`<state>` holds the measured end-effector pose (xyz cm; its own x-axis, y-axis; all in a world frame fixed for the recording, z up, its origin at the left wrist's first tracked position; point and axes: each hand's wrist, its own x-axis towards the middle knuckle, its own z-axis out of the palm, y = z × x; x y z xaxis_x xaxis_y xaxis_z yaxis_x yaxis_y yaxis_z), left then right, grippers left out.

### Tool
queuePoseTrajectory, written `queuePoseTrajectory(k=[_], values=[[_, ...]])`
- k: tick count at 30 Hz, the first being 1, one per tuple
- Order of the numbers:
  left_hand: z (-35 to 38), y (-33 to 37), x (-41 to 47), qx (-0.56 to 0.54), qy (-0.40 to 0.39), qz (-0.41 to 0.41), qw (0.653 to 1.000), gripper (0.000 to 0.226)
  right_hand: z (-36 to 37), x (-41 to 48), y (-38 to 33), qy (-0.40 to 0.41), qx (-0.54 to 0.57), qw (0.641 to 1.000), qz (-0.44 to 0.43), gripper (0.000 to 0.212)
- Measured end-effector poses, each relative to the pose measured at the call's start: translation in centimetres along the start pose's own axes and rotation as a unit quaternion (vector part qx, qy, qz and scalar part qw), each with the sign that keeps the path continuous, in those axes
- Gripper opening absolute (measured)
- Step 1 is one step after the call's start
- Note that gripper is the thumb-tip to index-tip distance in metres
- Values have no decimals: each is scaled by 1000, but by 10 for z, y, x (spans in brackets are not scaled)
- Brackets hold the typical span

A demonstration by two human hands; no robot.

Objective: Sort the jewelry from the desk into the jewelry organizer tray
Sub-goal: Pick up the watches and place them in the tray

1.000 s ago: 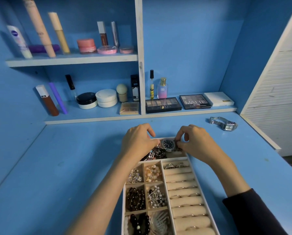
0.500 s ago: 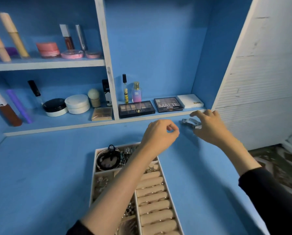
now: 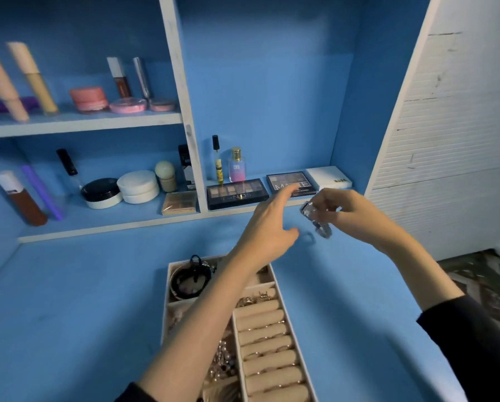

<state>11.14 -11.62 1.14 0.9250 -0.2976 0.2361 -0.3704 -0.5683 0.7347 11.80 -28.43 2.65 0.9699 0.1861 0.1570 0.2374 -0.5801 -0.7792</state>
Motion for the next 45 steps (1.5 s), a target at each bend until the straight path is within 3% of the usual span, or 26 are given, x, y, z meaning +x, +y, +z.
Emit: queuePoseTrajectory(k=[3,5,10,14,19,23,25,27,30,37,41,45], values=[[-27,-11,-13,-89,-13,-5,996,61,13,-6,-35,-77,163,983,-12,6],[-42,-16,-27,-173,-11,-25,984,37,26,-5,-50,-105,226,968,-34,8],[-71,-33,-65,-345,73,-93,931,3,62,0,-68,-148,411,899,-1,11],[-84,-45,-78,-511,95,-110,847,7,87,-4,-73,-165,479,860,60,10],[-87,-46,-79,-626,96,-111,766,24,95,-3,-65,-127,500,854,69,37],[-86,-40,-78,-634,119,-91,758,24,98,-10,-56,-149,490,859,27,59],[-84,-37,-77,-624,145,-91,762,21,102,-13,-55,-173,478,861,10,56],[-84,-36,-76,-614,175,-99,764,19,107,-16,-58,-174,441,881,5,40],[-82,-37,-76,-613,223,-106,751,18,116,-20,-63,-141,382,914,2,12],[-85,-41,-76,-605,279,-120,736,12,118,-24,-68,-10,297,955,16,18],[-82,-41,-75,-597,254,-130,750,15,121,-22,-67,73,263,962,3,17],[-72,-37,-76,-568,244,-126,775,22,120,-22,-68,75,249,966,8,16]])
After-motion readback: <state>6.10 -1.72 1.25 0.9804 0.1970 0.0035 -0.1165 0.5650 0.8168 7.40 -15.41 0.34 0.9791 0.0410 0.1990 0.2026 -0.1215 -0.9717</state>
